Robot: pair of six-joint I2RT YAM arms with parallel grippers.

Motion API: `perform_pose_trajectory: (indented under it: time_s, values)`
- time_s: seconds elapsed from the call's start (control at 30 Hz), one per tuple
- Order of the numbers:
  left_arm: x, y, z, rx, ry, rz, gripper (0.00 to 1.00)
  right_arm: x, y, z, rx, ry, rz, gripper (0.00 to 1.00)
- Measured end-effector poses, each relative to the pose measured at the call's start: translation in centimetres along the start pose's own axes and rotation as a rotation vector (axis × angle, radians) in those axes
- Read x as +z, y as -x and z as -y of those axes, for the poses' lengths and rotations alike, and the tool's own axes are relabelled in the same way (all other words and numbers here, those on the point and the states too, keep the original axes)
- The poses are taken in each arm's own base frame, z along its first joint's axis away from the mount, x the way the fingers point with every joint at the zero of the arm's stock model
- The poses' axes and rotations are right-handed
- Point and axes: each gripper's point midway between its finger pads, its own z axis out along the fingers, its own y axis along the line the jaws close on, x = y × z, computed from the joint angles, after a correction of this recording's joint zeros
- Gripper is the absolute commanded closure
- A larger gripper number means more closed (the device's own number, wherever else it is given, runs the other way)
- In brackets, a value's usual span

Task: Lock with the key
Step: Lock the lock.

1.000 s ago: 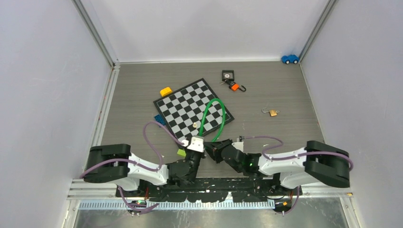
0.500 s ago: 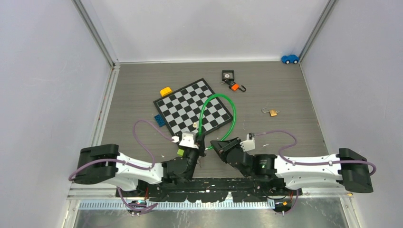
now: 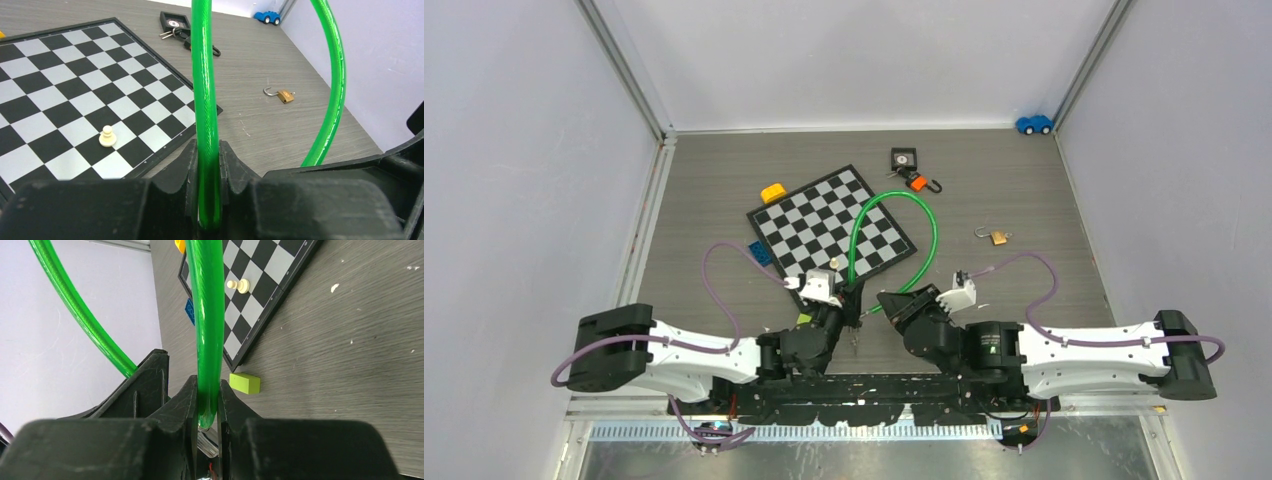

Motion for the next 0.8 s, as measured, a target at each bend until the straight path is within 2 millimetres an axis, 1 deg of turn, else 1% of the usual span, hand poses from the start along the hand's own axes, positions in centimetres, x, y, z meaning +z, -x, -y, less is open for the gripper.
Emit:
perform_pose_trajectory:
  time_s: [0.27, 0.47, 0.8]
  values:
    - [0.2, -0.4, 0.6, -0.015, -0.016, -0.027, 0.84, -0.6, 0.9, -0.2, -0.087, -0.004, 0.031, 1.00]
    - [0.3, -0.6, 0.8, -0.018, -0.014, -0.047, 0.78, -1.0, 1.4, -0.5, -0.150, -0.008, 0.050, 1.00]
    - [0.4, -1.1, 1.2, -0.046, -0.020, -0.076, 0.81, -1.6, 2.1, -1.0, -0.246, -0.011, 0.065, 1.00]
